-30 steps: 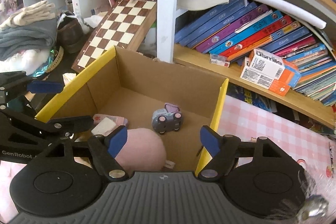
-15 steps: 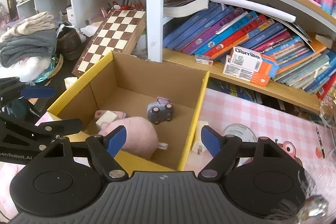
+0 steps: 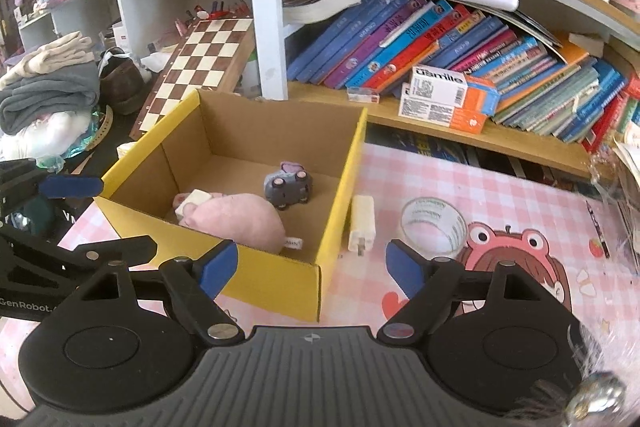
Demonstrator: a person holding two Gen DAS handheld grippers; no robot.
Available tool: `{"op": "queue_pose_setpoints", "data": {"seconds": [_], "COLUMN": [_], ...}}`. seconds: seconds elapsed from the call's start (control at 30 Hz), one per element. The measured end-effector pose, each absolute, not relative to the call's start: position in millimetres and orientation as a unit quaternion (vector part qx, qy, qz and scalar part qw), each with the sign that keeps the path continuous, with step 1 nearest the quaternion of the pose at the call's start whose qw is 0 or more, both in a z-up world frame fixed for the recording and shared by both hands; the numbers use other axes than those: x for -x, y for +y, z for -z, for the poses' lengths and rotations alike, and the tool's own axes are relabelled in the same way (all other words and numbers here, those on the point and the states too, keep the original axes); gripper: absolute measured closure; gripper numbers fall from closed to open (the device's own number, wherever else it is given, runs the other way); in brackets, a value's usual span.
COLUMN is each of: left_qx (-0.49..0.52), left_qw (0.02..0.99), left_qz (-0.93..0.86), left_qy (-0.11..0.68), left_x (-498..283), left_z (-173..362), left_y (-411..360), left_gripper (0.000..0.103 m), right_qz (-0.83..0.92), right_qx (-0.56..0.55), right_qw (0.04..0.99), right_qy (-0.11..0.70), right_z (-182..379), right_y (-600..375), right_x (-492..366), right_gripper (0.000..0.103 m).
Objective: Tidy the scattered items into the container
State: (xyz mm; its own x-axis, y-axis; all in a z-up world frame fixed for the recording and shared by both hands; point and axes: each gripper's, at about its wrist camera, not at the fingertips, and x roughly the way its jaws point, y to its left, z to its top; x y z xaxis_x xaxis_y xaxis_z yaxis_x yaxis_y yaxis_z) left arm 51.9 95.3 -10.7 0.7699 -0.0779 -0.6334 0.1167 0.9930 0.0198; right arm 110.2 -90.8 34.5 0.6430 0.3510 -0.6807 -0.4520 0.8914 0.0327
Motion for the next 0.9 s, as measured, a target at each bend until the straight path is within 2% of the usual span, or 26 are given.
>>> {"op": "queue_pose_setpoints", "data": {"seconds": [0.07,0.13,0.27,0.63,0.9], "left_qx": [-0.030,-0.031,-0.031,-0.033,-0.031], "left_qw": [0.939,0.938,0.936,0.931,0.927], "left_qz": [0.050,0.047,0.043,0.023,-0.001], "left_qy": [0.339,0.342,0.348,0.363,0.373], "left_x": [-50.7,-49.3,-46.3,-42.0,-41.1], "left_z": [12.1,13.2,15.0,19.2,22.1], "left_y": [92.8,90.2,84.6,67.4,56.0], "left_gripper": [0.014,0.009,0.009,0.008,0.005], "right_qz": [-0.219,-0.218,-0.212,-0.190,-0.180], "right_qx": [0.065,0.062,0.056,0.045,0.049], "right_qw": [0.903,0.903,0.902,0.902,0.903], "right_qy": [0.363,0.366,0.372,0.385,0.388], "right_z": [-32.6,-30.5,-26.1,-14.0,-7.2], "right_y": [-94.8,-98.7,-106.6,-131.4,-148.2], "right_x": [-109.0,-107.8,-105.3,-102.2,-101.4], "right_gripper": [0.021,0.021,0.021,0.006,0.002]}}
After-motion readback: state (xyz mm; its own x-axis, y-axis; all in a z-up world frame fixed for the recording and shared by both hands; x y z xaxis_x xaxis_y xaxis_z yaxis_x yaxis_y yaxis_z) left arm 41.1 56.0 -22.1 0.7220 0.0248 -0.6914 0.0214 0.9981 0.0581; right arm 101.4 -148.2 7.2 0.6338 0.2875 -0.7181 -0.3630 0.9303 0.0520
